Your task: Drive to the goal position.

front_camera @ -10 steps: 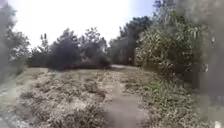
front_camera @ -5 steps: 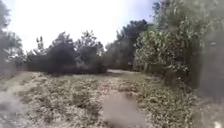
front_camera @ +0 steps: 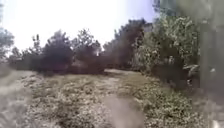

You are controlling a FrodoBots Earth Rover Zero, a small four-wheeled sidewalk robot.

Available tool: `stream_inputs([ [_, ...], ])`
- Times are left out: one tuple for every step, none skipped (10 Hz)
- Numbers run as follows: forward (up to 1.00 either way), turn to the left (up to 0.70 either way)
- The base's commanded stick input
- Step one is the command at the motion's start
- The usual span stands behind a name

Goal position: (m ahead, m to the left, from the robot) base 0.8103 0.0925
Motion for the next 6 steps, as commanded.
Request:
stream_inputs([
  [0.85, 0.00],
  [0.85, 0.00],
  [0.85, 0.00],
  [0.85, 0.00],
  [0.85, 0.00],
  [0.85, 0.00],
])
